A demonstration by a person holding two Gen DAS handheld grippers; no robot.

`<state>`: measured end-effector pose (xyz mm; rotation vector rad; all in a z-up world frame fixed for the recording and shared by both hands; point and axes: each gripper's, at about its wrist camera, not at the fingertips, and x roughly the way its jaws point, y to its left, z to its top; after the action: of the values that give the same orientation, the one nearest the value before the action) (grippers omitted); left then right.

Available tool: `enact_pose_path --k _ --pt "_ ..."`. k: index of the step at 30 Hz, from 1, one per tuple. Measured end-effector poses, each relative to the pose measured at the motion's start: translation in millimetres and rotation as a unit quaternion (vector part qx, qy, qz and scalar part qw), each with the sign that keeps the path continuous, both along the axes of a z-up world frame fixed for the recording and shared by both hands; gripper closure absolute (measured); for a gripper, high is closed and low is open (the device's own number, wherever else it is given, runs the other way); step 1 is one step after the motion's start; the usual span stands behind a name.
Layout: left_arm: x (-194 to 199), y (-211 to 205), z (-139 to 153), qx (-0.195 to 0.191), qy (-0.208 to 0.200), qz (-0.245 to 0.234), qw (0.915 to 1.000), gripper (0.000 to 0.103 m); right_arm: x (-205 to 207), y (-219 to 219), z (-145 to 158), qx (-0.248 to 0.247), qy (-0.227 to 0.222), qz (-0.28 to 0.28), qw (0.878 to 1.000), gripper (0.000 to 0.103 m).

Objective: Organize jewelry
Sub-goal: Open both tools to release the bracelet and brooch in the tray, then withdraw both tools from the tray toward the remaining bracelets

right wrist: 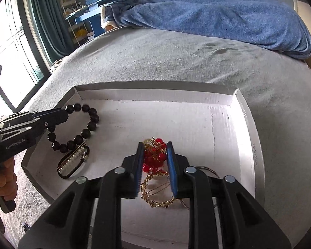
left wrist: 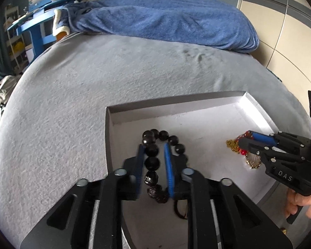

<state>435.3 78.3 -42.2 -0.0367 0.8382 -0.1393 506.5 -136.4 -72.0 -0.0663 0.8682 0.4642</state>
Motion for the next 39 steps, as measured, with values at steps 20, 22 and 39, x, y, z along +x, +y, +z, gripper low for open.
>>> enact_pose_path --k 20,22,39 --pt "-62 -5 44 -0.007 -0.064 0.02 0.9977 0.016 -44 -56 64 0.051 -0.061 -0.051 0.996 0.028" --pt "-75 -7 48 0.002 -0.069 0.019 0.9974 0.014 -55 -57 64 0.049 -0.061 -0.05 0.996 0.023" --pt "-175 -27 31 0.004 -0.053 -0.001 0.9986 0.01 -132 -80 38 0.038 -0.028 -0.064 0.997 0.009"
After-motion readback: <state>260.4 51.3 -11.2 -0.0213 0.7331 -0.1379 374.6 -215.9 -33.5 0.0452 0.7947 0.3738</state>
